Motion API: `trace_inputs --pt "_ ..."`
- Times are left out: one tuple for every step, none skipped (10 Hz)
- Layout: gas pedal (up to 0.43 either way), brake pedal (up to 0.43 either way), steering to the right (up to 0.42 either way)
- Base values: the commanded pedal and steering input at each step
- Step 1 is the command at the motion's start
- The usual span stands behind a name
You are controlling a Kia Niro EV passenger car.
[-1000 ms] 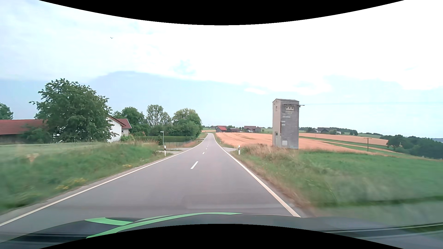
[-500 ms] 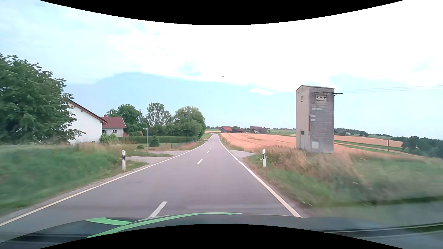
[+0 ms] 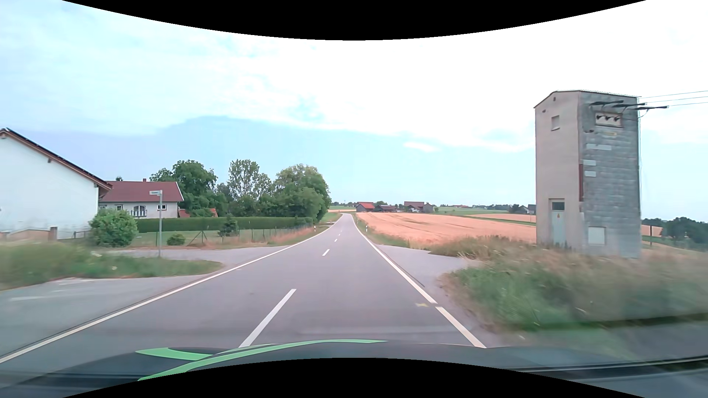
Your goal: Follow the waypoints while adhering to traffic rules and regulations
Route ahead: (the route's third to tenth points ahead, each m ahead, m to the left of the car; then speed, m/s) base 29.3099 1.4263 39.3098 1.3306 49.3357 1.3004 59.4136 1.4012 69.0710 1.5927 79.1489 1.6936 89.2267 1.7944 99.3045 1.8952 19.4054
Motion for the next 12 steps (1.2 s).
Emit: trace_inputs --pt "0.047 0.000 -0.003" --pt "0.047 0.000 -0.003" --pt "0.047 0.000 -0.003" --pt "0.047 0.000 -0.002" --pt "0.047 0.000 -0.001" --pt "0.059 0.000 -0.001" --pt "0.059 0.000 0.000" --pt "0.059 0.000 0.000" --pt "0.059 0.000 0.000" --pt "0.059 0.000 0.000" --pt "0.059 0.000 0.000" --pt "0.067 0.000 0.001"
